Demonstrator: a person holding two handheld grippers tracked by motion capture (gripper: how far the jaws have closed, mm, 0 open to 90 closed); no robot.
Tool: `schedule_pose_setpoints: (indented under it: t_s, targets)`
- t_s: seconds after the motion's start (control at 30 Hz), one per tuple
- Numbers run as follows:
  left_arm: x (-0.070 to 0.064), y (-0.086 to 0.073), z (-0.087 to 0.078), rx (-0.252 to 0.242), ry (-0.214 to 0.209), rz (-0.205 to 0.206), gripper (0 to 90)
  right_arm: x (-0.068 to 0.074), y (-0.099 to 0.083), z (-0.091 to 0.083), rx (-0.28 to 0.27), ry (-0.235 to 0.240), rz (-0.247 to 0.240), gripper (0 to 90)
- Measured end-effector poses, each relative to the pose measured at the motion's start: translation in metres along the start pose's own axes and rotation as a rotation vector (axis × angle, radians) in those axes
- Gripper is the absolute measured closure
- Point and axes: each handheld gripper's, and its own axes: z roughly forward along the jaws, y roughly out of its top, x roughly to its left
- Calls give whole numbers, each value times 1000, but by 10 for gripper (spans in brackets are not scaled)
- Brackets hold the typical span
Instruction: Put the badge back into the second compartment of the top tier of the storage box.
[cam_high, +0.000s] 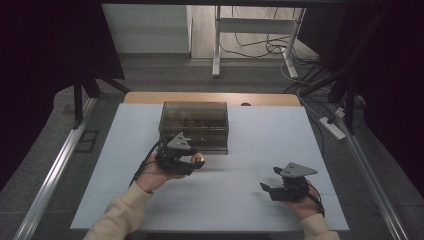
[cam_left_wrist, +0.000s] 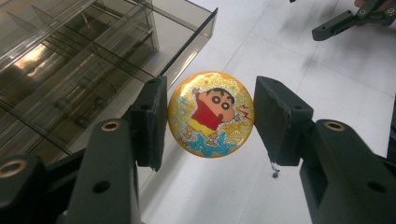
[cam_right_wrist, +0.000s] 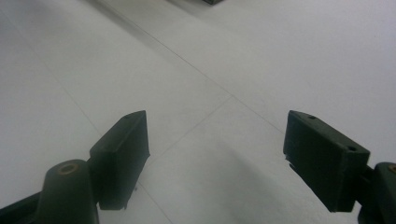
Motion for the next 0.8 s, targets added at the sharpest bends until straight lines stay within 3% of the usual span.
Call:
schedule_pose_setpoints:
  t_s: [0.8]
  targets:
    - [9, 2, -12, -67, 58, -34, 469, 0, 0, 1, 4, -2, -6, 222]
